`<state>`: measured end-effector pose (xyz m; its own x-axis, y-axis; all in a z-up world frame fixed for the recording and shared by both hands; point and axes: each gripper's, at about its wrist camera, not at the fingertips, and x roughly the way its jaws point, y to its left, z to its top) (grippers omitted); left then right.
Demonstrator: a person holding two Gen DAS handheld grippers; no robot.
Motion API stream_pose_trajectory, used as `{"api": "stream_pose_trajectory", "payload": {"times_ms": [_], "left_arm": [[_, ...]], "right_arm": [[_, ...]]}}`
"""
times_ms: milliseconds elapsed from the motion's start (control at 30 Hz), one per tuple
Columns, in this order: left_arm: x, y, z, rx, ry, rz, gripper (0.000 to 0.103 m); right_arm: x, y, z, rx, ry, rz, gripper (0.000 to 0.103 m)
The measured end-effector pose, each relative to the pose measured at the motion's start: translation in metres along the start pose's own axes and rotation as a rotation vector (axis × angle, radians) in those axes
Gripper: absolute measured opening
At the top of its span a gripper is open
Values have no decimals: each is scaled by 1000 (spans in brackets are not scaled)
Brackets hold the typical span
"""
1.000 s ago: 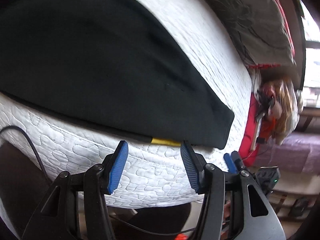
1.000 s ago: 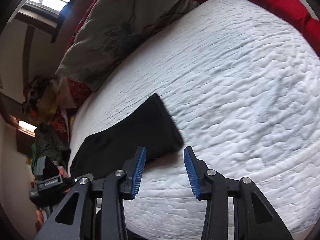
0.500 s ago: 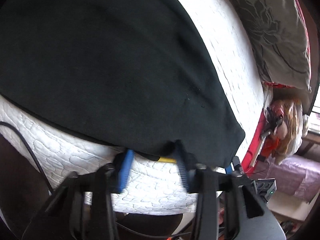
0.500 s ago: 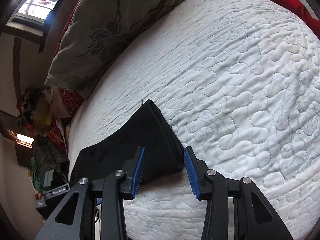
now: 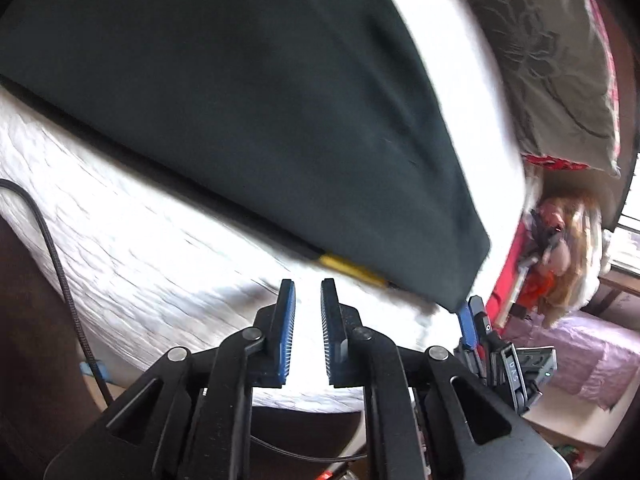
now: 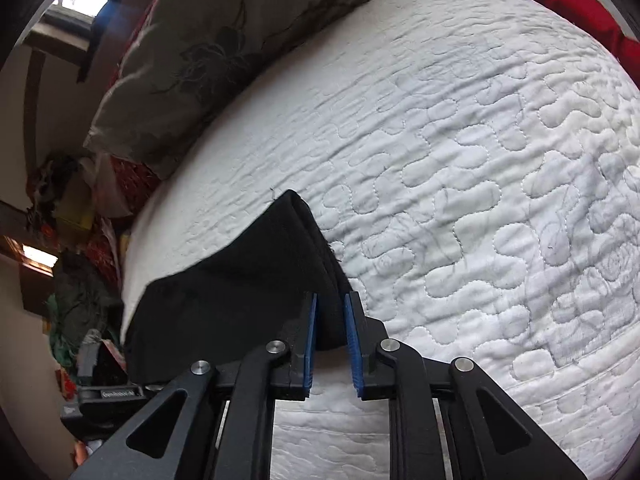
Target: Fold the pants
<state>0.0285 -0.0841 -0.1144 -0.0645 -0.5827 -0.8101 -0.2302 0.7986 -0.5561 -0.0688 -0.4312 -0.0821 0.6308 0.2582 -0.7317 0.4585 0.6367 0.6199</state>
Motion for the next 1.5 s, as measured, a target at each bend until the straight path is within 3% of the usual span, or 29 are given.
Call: {"api": "stream_pose_trajectory", "payload": {"times_ms": [33,100,167,267,467,967,1367,1500], "left_arm": [[0,-1,-1,1,4,-22,18],[3,-10,-4,0,3,-56,42],[8,-20,-7,-2,-12,-79,51],[21,-37,-8,9,0,-120,51],[58,-52,-14,-11,51,-126,51],[75,-67,6,-78,48,-242,51],[66,-75,18,-68,39,-302,50],[72,-71,14,-52,58,-268,37]], "right_arm": [[-7,-4,1,23,-20,22,32],[-17,-14,4,75,-60,61,47],[-21,-24,8,119,-71,84,51],[-17,-33,10,159,-61,121,51],[4,-46,10,218,-20,172,51],[25,-60,24,307,8,301,52],[62,-24,55,178,158,335,56],[63,-26,53,131,198,333,39]]}}
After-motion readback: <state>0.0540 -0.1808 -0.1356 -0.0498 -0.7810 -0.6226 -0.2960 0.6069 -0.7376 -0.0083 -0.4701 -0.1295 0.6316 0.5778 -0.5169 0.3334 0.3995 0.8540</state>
